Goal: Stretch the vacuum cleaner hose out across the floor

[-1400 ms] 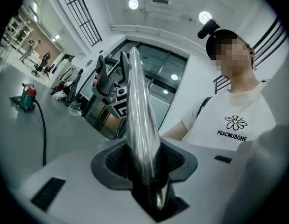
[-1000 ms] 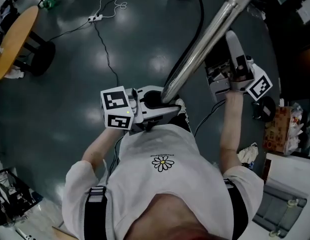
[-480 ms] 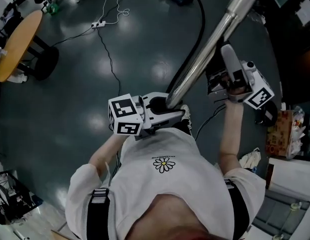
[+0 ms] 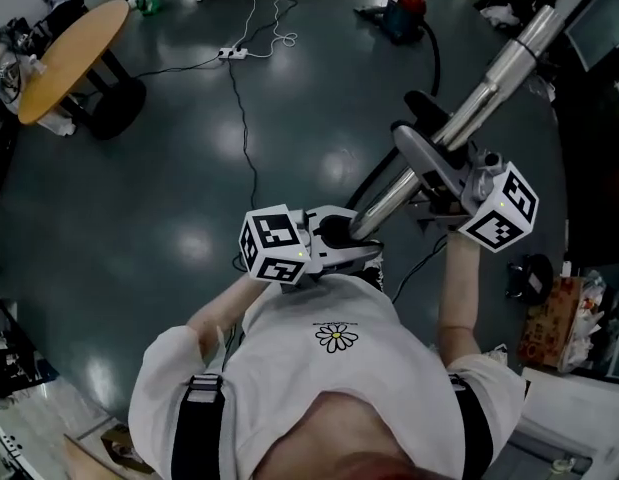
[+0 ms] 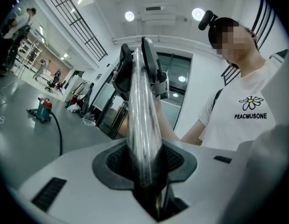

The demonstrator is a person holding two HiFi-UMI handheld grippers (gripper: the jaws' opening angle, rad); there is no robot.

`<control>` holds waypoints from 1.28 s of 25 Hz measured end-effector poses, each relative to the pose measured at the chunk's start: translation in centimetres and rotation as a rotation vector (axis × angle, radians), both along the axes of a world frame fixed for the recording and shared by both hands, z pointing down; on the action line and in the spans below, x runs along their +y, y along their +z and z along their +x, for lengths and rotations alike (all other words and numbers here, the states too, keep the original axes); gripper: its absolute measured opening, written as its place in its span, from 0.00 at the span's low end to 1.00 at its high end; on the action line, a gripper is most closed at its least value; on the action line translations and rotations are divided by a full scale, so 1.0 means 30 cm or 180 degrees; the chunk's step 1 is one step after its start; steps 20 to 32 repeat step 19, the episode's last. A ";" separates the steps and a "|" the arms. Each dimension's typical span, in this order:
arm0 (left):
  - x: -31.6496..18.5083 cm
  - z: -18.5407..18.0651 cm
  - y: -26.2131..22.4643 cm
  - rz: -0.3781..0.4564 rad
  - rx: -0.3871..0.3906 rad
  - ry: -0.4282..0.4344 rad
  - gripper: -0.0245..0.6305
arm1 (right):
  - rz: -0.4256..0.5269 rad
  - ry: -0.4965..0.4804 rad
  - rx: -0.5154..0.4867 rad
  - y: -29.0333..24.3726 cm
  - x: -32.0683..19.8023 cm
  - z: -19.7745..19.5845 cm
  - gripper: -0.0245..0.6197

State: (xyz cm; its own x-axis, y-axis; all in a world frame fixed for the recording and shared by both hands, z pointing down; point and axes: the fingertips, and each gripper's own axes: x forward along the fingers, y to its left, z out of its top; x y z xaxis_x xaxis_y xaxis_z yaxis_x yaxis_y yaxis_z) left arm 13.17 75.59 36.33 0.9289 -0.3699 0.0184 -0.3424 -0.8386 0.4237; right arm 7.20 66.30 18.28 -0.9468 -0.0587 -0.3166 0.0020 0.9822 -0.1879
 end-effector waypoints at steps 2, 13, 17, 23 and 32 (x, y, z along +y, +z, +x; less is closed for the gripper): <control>0.006 -0.014 0.004 0.0007 -0.0011 -0.0052 0.26 | 0.0000 -0.0025 0.0021 0.004 0.009 -0.020 0.40; 0.050 -0.089 0.009 0.0029 -0.0027 -0.0188 0.26 | 0.0047 -0.0111 0.0093 0.008 0.065 -0.112 0.41; 0.048 -0.092 0.013 0.0023 -0.0025 -0.0214 0.26 | 0.0045 -0.0115 0.0124 0.013 0.063 -0.121 0.41; 0.049 -0.092 0.018 0.0015 -0.0021 -0.0240 0.26 | 0.0036 -0.0123 0.0148 0.020 0.063 -0.126 0.41; 0.049 -0.092 0.018 0.0015 -0.0021 -0.0240 0.26 | 0.0036 -0.0123 0.0148 0.020 0.063 -0.126 0.41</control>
